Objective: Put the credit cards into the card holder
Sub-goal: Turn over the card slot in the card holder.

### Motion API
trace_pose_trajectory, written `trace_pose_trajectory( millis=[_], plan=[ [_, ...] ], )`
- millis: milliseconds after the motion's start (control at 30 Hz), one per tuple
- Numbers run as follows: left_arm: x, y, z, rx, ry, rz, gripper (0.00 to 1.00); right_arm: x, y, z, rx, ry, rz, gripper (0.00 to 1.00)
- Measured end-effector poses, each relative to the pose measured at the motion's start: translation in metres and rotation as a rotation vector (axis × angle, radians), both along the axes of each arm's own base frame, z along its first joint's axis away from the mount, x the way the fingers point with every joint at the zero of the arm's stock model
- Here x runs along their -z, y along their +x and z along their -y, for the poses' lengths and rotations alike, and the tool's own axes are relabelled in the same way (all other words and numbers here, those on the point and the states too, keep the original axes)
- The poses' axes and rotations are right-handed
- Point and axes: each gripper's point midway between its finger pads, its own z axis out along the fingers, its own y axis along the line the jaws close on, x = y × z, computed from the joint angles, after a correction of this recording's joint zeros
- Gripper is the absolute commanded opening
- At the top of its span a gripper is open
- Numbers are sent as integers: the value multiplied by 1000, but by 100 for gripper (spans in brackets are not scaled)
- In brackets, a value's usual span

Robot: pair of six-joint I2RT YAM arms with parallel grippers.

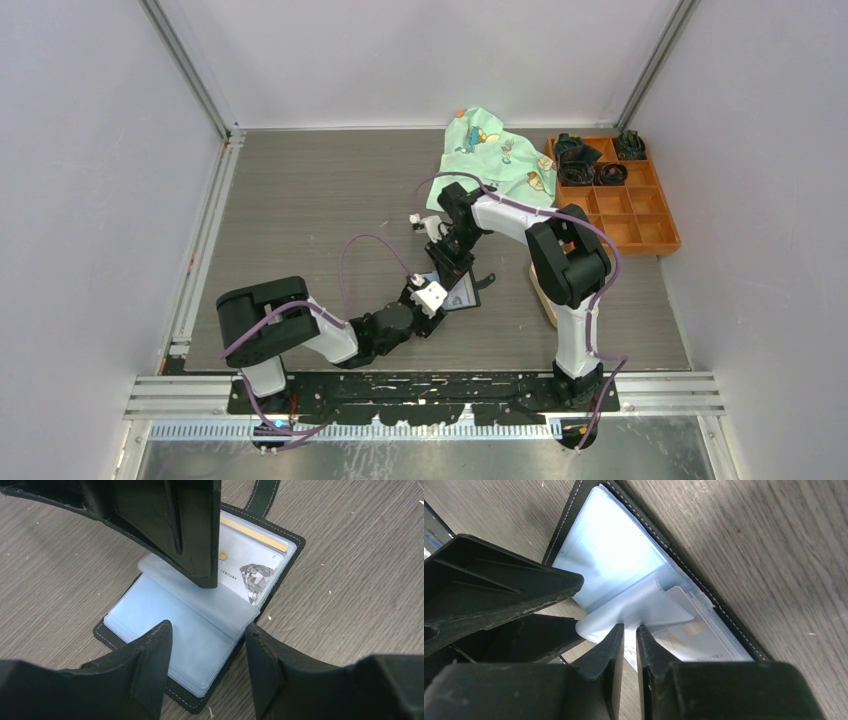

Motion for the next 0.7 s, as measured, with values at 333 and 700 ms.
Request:
trace_pose_trajectory(
  millis=[333,700],
  plan=[
    [0,0,0,-28,-34,-29,46,-2,-1,0,-1,17,-11,30],
    [5,-3,-5,-55,-58,-67,45,-27,7,3,14,91,20,28]
  ],
)
